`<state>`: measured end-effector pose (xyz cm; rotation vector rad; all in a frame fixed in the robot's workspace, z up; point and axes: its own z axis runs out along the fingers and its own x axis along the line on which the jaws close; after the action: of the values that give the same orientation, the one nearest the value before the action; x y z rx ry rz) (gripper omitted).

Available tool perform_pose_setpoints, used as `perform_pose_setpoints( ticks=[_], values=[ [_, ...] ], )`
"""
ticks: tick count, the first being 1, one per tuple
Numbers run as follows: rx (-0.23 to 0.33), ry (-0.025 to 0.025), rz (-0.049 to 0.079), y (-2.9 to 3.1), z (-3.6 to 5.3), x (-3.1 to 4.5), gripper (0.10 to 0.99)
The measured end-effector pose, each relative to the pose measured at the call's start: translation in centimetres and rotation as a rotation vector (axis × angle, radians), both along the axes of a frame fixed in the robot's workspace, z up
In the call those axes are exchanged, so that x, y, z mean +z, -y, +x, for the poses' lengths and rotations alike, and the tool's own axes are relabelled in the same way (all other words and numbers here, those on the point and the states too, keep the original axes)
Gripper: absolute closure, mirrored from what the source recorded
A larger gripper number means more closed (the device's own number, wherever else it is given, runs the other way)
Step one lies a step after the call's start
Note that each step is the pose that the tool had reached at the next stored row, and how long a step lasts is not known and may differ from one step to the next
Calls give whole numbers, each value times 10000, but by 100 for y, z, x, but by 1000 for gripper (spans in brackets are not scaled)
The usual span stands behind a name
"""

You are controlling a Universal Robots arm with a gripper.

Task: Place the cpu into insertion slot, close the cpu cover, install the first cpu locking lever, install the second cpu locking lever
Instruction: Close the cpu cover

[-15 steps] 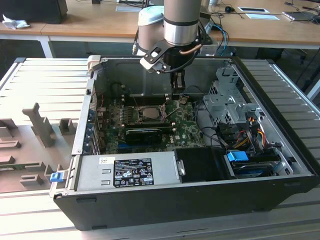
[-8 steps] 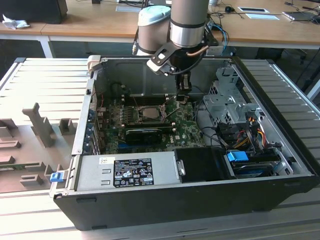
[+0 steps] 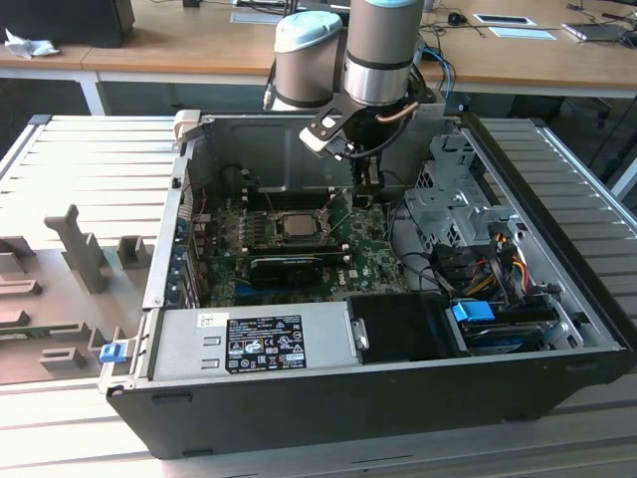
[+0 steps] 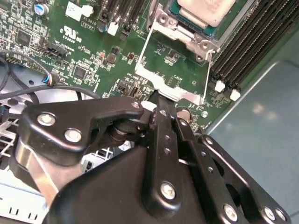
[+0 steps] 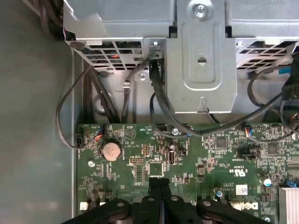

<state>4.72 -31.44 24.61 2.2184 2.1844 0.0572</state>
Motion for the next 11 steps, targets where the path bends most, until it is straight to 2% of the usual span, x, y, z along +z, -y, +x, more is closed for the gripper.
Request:
perform_pose_setpoints(
  ticks=[11],
  values=[
    [0,0,2,0,-67,-2,980]
  ],
)
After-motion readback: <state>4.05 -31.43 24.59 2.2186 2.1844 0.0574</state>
